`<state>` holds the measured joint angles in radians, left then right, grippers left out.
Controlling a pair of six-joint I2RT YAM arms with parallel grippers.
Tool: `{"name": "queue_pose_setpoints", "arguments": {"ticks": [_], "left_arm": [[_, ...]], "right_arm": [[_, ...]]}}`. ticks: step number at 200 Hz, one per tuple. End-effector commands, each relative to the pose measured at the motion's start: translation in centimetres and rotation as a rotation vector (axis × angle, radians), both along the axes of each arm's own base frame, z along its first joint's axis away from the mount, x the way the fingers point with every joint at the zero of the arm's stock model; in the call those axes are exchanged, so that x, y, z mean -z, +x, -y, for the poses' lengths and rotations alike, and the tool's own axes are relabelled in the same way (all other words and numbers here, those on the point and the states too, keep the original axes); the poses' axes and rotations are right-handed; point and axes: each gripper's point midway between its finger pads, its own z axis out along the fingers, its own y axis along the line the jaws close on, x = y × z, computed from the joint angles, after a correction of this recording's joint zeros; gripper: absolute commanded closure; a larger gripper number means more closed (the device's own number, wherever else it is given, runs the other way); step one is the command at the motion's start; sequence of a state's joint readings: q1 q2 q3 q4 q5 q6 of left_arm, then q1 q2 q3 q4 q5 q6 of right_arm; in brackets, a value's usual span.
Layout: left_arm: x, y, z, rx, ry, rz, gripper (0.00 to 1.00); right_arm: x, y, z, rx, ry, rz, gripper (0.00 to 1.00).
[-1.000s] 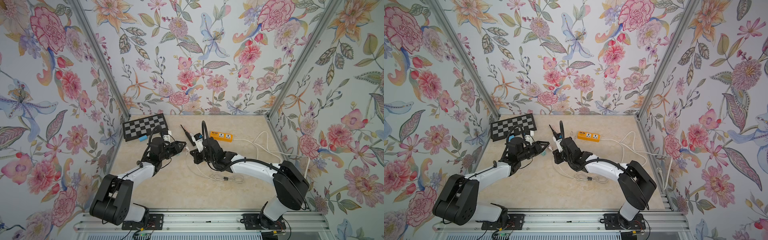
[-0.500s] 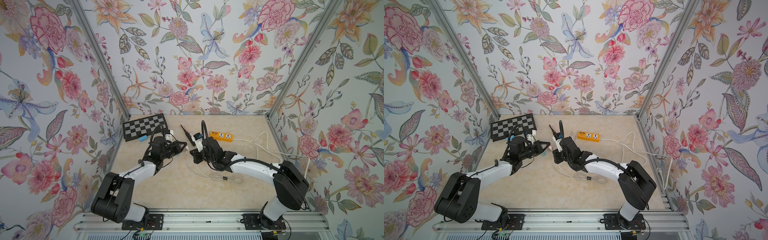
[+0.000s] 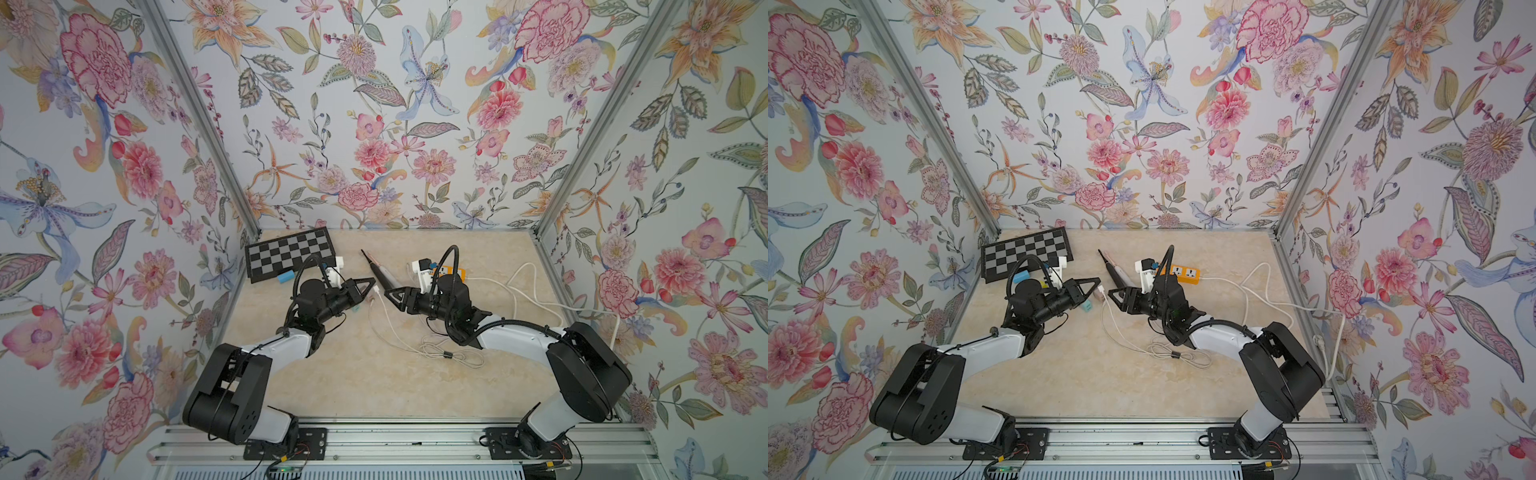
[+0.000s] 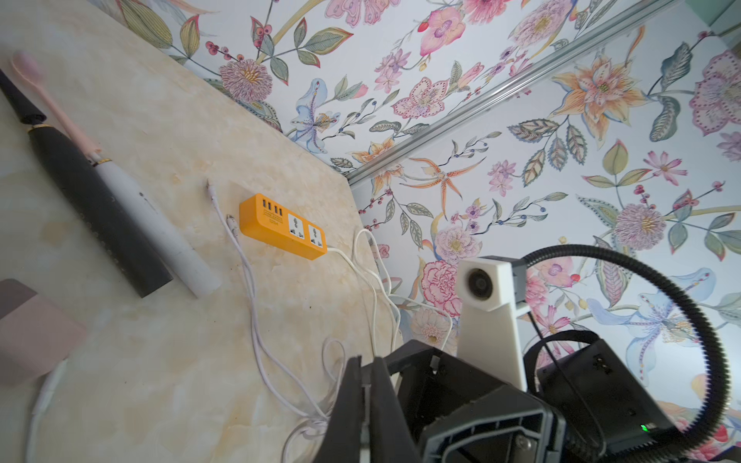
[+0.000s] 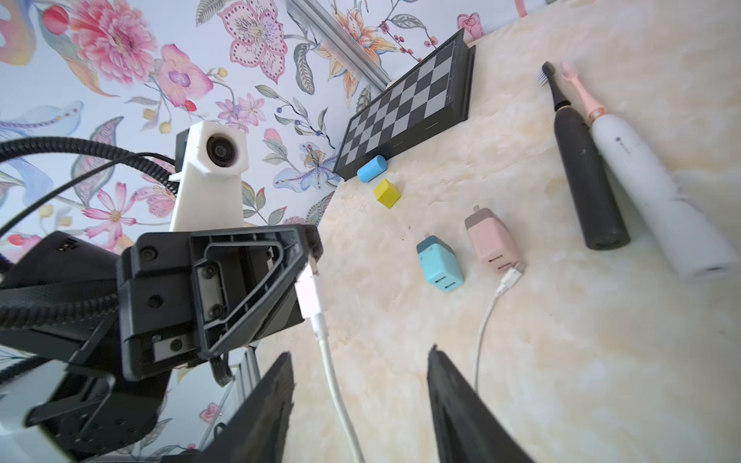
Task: Charge the electric toothbrush
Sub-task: Pick up the charging cable from the center of the board.
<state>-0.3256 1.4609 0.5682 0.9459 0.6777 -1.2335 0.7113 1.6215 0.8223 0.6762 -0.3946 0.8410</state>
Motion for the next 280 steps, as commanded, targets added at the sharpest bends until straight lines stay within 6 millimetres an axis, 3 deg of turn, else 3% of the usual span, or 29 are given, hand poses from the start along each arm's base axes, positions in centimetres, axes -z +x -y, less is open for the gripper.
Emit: {"name": "queue_pose_setpoints", "arguments": {"ticks": [1,22,35,63,100,151,173,175,190,212,233,236,245,263,280], "left_arm": [[-3.3,-0.6,0.0,0.041,-0.173,0.079,1.0],[-4.3,-1.0,-0.1,0.062,-0.253,0.094,1.0],[-3.4,-0.8,-0.1,0.06,-0.272,0.067,1.0],[-3.5,-0.8,-0.4,0.047,-0.304,0.07,1.0],[-3.7,-0.9,-0.5,0.04,-0.307,0.081,1.0],[-3.8,-0.9,-0.6,0.03,-0.306,0.091,1.0],[-3.1,-0.3,-1.1,-0.024,-0.246,0.099,1.0],[-3.8,-0.5,-1.2,-0.028,-0.241,0.119,0.97],[-3.4,0.2,-2.0,-0.095,-0.121,0.143,0.74],[-1.9,2.1,-4.7,-0.276,0.228,0.143,0.56],[-0.9,2.9,-10.2,-0.523,0.639,0.112,0.48],[-0.7,2.9,-11.1,-0.555,0.688,0.106,0.47],[-0.1,2.6,-13.2,-0.617,0.825,0.09,0.47],[1.1,2.1,-15.0,-0.619,1.032,0.098,0.46],[2.5,2.0,-15.3,-0.583,1.092,0.083,0.46]], "right_arm": [[-4.7,-1.3,-1.7,-0.084,0.261,0.017,0.41],[-4.8,-1.3,-1.9,-0.088,0.358,0.004,0.45],[-5.2,-1.2,-1.9,-0.094,0.42,0.002,0.55],[-4.7,-0.6,-2.0,-0.08,0.47,-0.016,0.77],[-4.4,-0.2,-1.8,-0.055,0.485,-0.021,0.78],[-4.8,0.1,-2.0,-0.058,0.501,-0.012,1.0],[-4.8,0.1,-1.9,-0.056,0.48,-0.002,1.0],[-4.7,0.1,-1.8,-0.055,0.477,-0.001,1.0],[-4.6,0.1,-1.2,-0.042,0.441,0.015,1.0],[-3.9,0.4,0.5,-0.011,0.328,0.062,1.0],[-1.9,0.5,2.3,0.021,0.094,0.124,1.0],[-1.4,1.4,3.4,0.055,0.048,0.129,1.0],[-0.6,1.5,4.4,0.08,-0.084,0.168,1.0],[0.4,1.5,6.1,0.094,-0.292,0.233,1.0],[0.4,1.3,6.9,0.076,-0.403,0.297,1.0]]}}
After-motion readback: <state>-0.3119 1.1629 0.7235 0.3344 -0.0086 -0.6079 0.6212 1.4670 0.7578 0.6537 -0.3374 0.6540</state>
